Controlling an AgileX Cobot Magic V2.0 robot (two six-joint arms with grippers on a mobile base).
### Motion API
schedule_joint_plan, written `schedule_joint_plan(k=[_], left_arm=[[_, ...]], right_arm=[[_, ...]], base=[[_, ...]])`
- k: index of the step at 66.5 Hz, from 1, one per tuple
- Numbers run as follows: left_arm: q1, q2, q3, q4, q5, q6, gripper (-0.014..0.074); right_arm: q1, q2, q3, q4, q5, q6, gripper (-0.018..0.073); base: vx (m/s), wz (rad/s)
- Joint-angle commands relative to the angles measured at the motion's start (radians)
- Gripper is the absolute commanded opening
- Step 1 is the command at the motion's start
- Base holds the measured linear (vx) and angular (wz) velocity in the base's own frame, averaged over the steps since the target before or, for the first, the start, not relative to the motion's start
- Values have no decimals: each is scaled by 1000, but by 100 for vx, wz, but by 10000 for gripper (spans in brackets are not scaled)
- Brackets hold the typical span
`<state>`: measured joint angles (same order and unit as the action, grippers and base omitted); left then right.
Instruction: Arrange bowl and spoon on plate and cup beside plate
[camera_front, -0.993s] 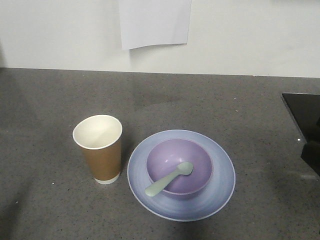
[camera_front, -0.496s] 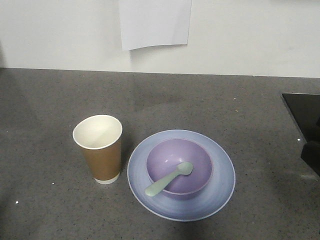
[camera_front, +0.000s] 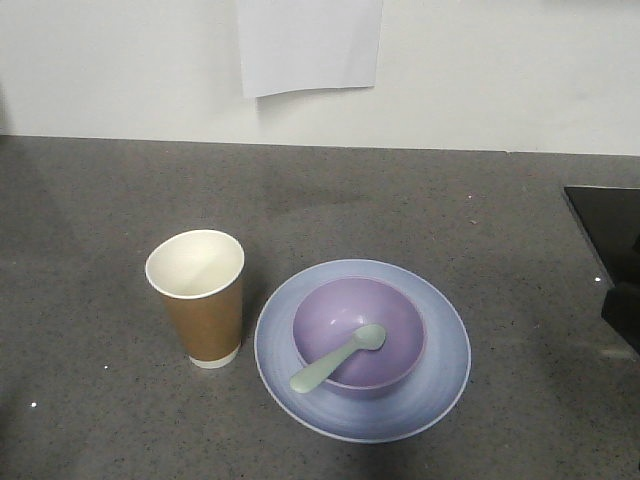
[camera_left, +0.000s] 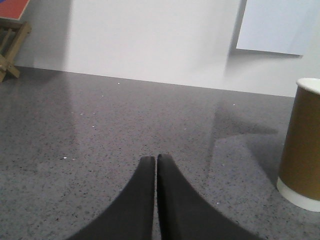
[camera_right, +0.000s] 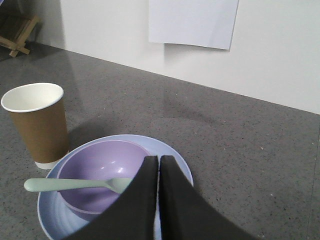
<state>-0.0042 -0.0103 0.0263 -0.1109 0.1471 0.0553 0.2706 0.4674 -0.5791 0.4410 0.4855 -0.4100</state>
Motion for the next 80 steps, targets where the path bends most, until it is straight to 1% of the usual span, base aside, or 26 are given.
schedule_joint_plan(k=[1, 9, 15, 21, 29, 36, 80], left_arm=[[-1, -15, 21, 30, -83, -20, -6], [-1, -15, 21, 30, -83, -31, -6], [-1, -15, 21, 55, -83, -36, -6], [-2, -15, 21, 99, -83, -96, -6], [-11, -15, 21, 103, -83, -136, -6], [-22, -15, 21, 99, -82, -136, -6], [-22, -15, 21, 99, -76, -136, -6]], right_arm=[[-3, 5, -27, 12, -63, -3, -4], [-3, 5, -27, 12, -63, -3, -4], [-3, 5, -27, 12, -63, -3, -4], [-3, 5, -27, 12, -63, -3, -4], [-3, 5, -27, 12, -63, -3, -4], [-3, 5, -27, 12, -63, -3, -4], [-3, 5, -27, 12, -64, -3, -4]], base=[[0, 0], [0, 0], [0, 0], [0, 0], [0, 0], [0, 0], [0, 0]])
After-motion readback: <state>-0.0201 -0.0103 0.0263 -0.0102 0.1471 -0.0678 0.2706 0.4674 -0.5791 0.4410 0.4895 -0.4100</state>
